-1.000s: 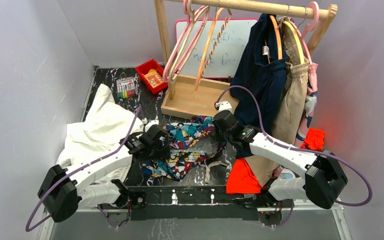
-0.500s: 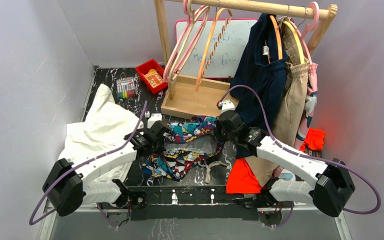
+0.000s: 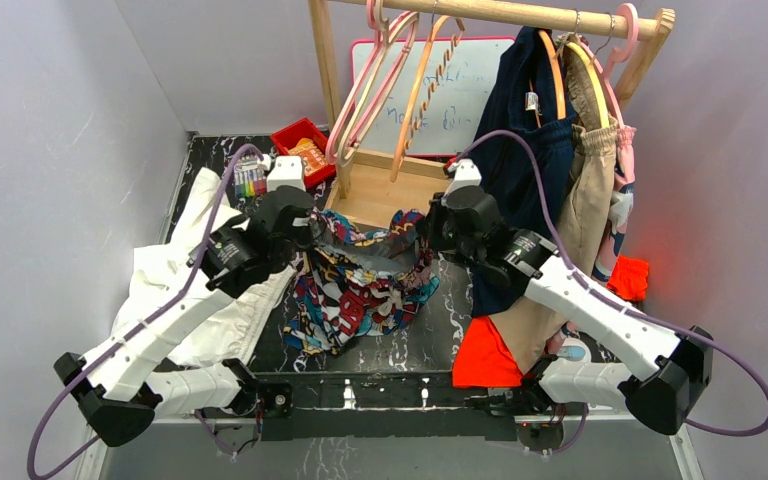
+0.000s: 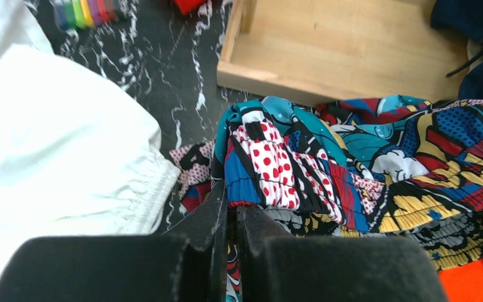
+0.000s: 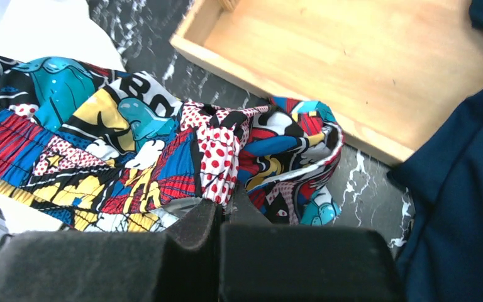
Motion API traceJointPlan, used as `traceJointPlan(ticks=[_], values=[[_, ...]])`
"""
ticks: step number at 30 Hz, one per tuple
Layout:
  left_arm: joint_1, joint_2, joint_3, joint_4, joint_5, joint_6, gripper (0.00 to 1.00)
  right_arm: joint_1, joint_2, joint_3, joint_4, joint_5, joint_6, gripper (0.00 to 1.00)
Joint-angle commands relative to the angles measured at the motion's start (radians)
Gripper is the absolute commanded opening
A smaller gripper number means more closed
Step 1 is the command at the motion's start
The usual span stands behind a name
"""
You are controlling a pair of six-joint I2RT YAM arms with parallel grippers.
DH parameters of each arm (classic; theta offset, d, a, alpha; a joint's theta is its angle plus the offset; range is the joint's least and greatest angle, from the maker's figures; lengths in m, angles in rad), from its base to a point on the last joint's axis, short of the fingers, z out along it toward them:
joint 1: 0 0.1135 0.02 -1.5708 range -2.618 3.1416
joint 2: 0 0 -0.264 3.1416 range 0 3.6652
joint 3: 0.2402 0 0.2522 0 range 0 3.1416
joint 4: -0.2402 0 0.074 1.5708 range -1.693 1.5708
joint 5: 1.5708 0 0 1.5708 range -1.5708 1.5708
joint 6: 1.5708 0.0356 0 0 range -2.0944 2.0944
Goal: Place the shorts on the hanger
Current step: Adjust the shorts at the center of the board.
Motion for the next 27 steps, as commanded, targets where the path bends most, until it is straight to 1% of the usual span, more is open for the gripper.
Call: traceJointPlan(ticks=[1, 8, 10, 11, 13, 16, 18, 20, 22, 24, 26, 27], values=[[0.006, -0.026, 0.125, -0.106, -0.081, 0.086, 0.0, -0.006, -0.017, 0.14, -0.049, 0.034, -0.007, 0.0], [0.007, -0.042, 0.361, -0.148, -0.105, 0.176, 0.0, -0.006, -0.035, 0.355, -0.16, 0.032, -0.094, 0.0], [0.006, -0.054, 0.402, -0.147, -0.106, 0.186, 0.0, -0.006, -0.067, 0.356, -0.149, 0.029, -0.1, 0.0], [0.007, -0.064, 0.403, -0.142, -0.105, 0.187, 0.0, -0.006, -0.089, 0.331, -0.129, 0.026, -0.101, 0.0], [0.006, -0.099, 0.355, -0.123, -0.097, 0.184, 0.0, -0.006, -0.147, 0.22, -0.075, 0.021, -0.106, 0.0], [0.007, -0.166, 0.197, -0.095, -0.06, 0.158, 0.0, -0.006, -0.212, 0.074, -0.048, 0.034, -0.086, 0.0], [0.007, -0.195, 0.108, -0.09, -0.027, 0.142, 0.0, -0.006, -0.23, 0.016, -0.06, 0.029, -0.07, 0.0], [0.007, -0.21, 0.092, -0.082, -0.016, 0.148, 0.0, -0.007, -0.235, -0.004, -0.068, 0.0, -0.078, 0.0], [0.007, -0.204, 0.143, -0.069, -0.027, 0.184, 0.0, -0.006, -0.226, 0.032, -0.071, -0.026, -0.11, 0.0], [0.006, -0.168, 0.259, -0.055, -0.034, 0.237, 0.0, -0.006, -0.2, 0.14, -0.082, -0.046, -0.158, 0.0], [0.006, -0.106, 0.436, -0.053, -0.028, 0.302, 0.0, -0.006, -0.145, 0.304, -0.1, -0.096, -0.205, 0.0], [0.007, -0.074, 0.548, -0.057, -0.014, 0.326, 0.0, -0.006, -0.118, 0.402, -0.11, -0.139, -0.221, 0.0]])
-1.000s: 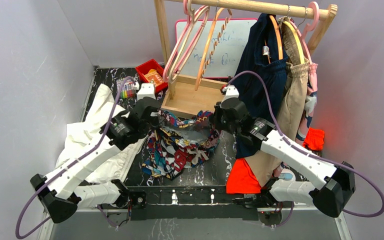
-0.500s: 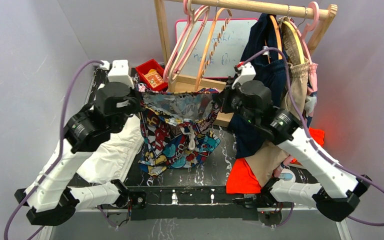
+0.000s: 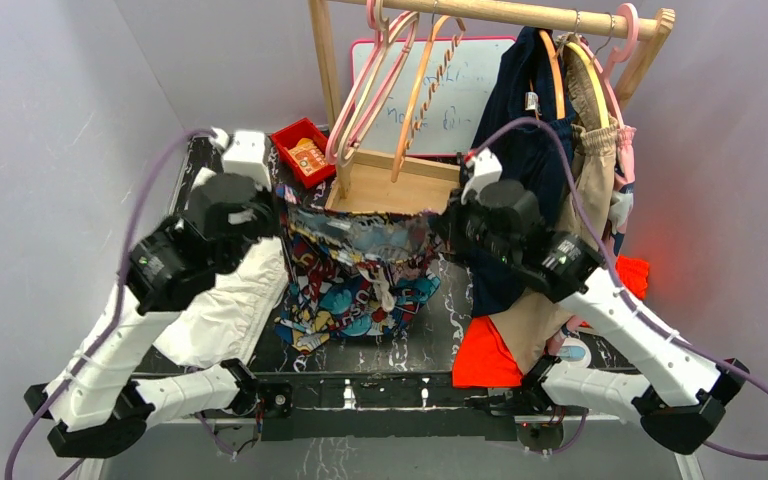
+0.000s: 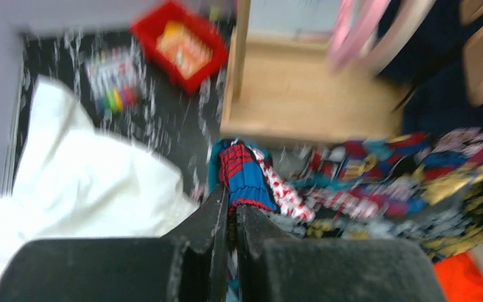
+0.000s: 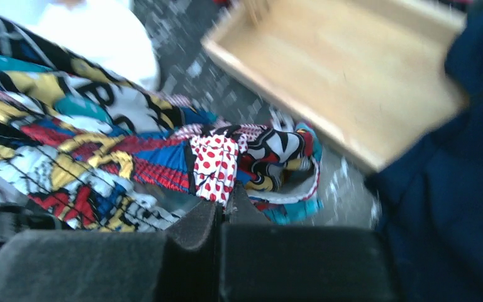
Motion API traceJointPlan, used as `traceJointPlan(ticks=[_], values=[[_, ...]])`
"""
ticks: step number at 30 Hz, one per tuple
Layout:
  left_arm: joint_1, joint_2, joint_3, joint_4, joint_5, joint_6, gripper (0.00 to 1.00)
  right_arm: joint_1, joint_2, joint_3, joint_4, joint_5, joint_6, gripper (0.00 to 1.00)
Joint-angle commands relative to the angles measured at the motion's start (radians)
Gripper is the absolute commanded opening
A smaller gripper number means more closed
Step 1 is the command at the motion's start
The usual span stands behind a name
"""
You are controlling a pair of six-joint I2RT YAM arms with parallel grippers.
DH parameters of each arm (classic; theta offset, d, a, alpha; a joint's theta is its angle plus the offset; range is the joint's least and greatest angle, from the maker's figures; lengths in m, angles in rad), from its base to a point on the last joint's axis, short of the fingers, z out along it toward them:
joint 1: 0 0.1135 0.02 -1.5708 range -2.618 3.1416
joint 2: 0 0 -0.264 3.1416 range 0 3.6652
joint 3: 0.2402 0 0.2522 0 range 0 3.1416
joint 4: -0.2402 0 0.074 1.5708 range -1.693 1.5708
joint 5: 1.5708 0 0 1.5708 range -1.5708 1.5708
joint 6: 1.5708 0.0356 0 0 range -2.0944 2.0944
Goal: Place the shorts on the hanger
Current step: Adjust the shorts at the center of the board.
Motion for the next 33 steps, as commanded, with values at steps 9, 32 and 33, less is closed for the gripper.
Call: traceJointPlan(ticks=[9, 32, 33], values=[[0.005, -0.071, 0.514, 0.235, 0.197, 0.176, 0.0, -0.007, -0.016, 0.556, 0.195, -0.385, -0.105, 0.0], [0.004, -0.177, 0.02, 0.257, -0.043, 0.147, 0.0, -0.007, -0.136, 0.101, 0.183, -0.167, -0.055, 0.0], [0.003, -0.187, -0.024, 0.247, -0.048, 0.128, 0.0, -0.007, -0.147, 0.058, 0.172, -0.165, -0.049, 0.0]])
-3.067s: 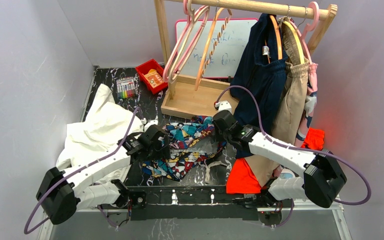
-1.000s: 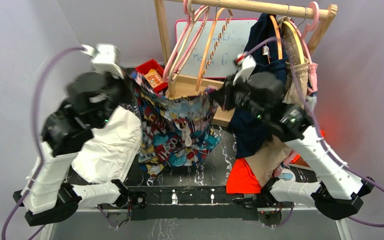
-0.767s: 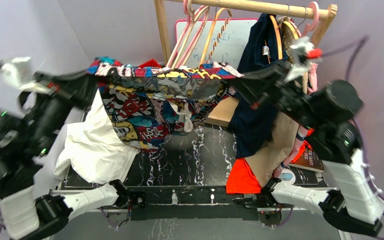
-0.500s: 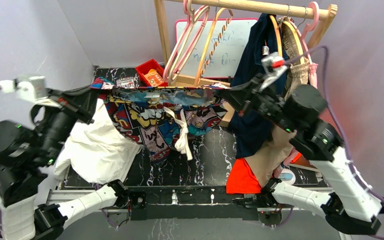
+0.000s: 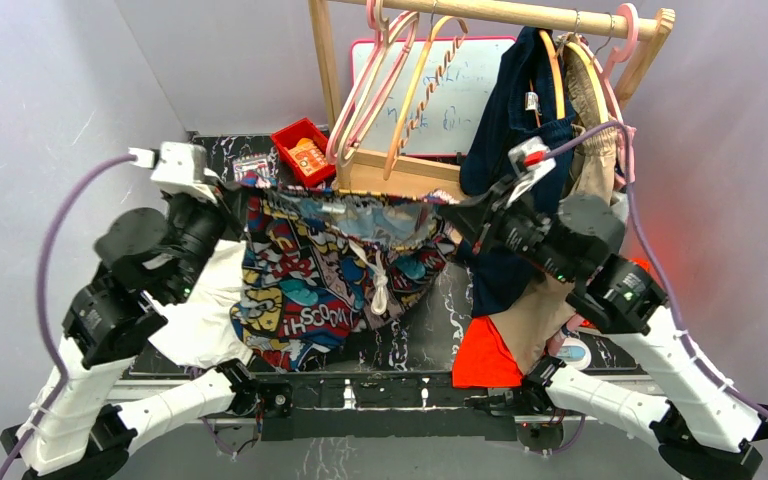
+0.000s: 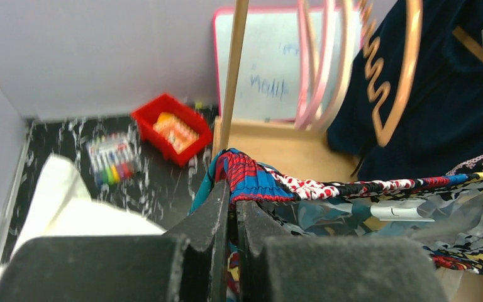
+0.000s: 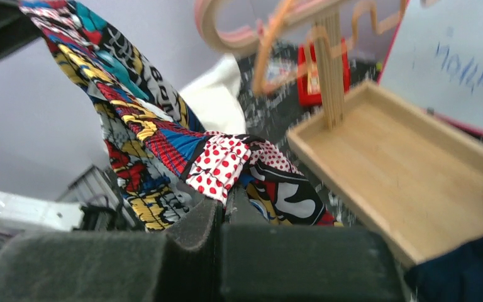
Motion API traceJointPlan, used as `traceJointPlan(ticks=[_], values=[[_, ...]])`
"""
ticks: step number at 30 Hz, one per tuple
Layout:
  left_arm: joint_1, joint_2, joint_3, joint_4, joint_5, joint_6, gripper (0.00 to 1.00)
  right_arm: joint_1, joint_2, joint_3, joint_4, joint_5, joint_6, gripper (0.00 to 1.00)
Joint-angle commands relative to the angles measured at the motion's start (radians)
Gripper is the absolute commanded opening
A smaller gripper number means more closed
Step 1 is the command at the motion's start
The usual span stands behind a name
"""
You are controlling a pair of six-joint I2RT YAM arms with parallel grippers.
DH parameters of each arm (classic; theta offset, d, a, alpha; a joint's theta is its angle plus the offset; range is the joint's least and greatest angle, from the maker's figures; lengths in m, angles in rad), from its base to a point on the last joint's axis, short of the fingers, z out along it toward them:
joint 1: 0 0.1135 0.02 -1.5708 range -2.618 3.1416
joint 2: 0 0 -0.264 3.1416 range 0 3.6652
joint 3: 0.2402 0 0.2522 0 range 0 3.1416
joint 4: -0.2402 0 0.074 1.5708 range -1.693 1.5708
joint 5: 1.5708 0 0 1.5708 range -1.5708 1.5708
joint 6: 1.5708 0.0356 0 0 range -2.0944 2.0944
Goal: Place the shorts on the hanger
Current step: Adjust the shorts at the center of the board.
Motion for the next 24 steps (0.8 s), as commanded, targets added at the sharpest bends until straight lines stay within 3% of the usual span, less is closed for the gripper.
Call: traceJointPlan(ticks=[1, 5, 11, 16, 24], values=[[0.008, -0.056, -0.169, 0.005, -0.079, -0.071, 0.0, -0.007, -0.038, -0.177, 0.016, 0.041, 0.036, 0.0], [0.008, -0.062, -0.321, -0.025, -0.085, -0.141, 0.0, -0.007, -0.074, -0.342, -0.006, 0.032, 0.075, 0.0], [0.008, -0.015, -0.502, -0.031, -0.095, -0.212, 0.0, -0.007, -0.074, -0.56, 0.097, 0.001, 0.168, 0.04], [0.008, 0.057, -0.563, -0.038, -0.086, -0.247, 0.0, -0.007, -0.032, -0.611, 0.141, -0.001, 0.171, 0.26], [0.008, 0.103, -0.614, 0.006, -0.065, -0.258, 0.0, -0.007, 0.0, -0.584, 0.08, -0.049, 0.06, 0.57]])
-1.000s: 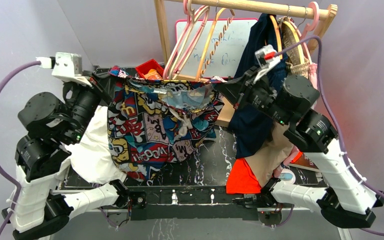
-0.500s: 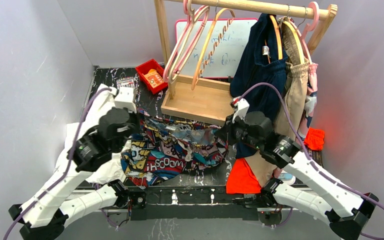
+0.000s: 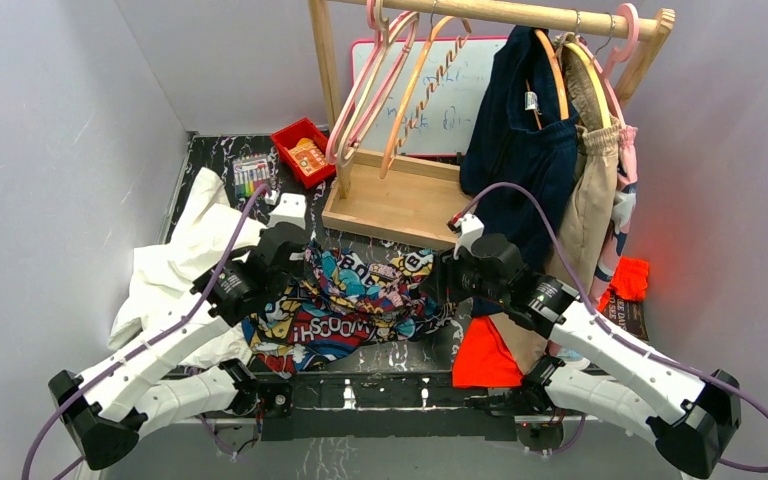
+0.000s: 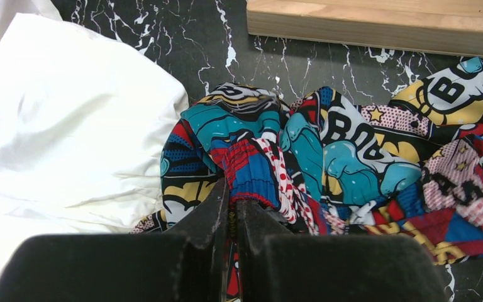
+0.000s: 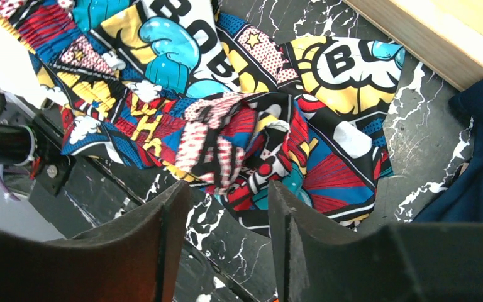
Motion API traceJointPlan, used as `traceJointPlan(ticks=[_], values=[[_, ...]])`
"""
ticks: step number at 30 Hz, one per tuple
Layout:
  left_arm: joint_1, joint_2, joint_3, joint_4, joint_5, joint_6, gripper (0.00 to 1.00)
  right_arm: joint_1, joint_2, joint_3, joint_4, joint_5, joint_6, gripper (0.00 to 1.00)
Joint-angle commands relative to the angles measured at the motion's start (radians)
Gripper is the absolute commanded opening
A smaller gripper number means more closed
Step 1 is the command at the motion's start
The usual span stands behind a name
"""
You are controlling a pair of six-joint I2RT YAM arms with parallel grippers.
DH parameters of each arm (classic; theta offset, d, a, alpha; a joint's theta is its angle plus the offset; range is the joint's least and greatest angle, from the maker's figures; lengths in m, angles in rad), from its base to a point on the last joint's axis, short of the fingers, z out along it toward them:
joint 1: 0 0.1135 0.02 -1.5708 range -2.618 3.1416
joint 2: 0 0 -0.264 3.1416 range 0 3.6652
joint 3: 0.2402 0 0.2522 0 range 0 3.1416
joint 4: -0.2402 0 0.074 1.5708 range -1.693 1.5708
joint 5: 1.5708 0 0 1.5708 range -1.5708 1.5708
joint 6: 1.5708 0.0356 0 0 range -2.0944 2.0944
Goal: Place the shorts on the hanger
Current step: Adjust the shorts at the center of the board.
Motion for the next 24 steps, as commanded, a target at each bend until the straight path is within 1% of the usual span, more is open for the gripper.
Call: traceJointPlan(ticks=[1, 5, 7, 9, 11, 13, 15, 19, 24], values=[[0.007, 0.012, -0.019, 0.043, -0.01, -0.017, 0.0, -0.007, 0.013, 0.04, 0.024, -0.049, -0.069, 0.59], [0.007, 0.056, -0.013, 0.067, -0.006, -0.008, 0.0, 0.003, 0.058, 0.056, 0.019, -0.085, -0.11, 0.65], [0.008, 0.08, -0.002, 0.073, -0.007, -0.001, 0.0, 0.043, 0.095, 0.073, 0.021, -0.057, -0.127, 0.71], [0.006, 0.102, 0.011, 0.074, -0.01, 0.005, 0.0, 0.119, 0.129, 0.089, 0.025, 0.029, -0.145, 0.74], [0.007, 0.117, 0.02, 0.075, -0.012, 0.007, 0.0, 0.212, 0.169, 0.105, 0.031, 0.15, -0.166, 0.78], [0.007, 0.127, 0.024, 0.075, -0.012, 0.009, 0.0, 0.3, 0.199, 0.114, 0.04, 0.275, -0.193, 0.81], [0.007, 0.131, 0.026, 0.075, -0.011, 0.009, 0.0, 0.366, 0.229, 0.121, 0.047, 0.361, -0.23, 0.83], [0.008, 0.13, 0.024, 0.075, -0.011, 0.008, 0.0, 0.456, 0.276, 0.128, 0.077, 0.458, -0.297, 0.84], [0.007, 0.127, 0.018, 0.079, -0.008, 0.006, 0.0, 0.497, 0.347, 0.136, 0.106, 0.538, -0.361, 0.85]])
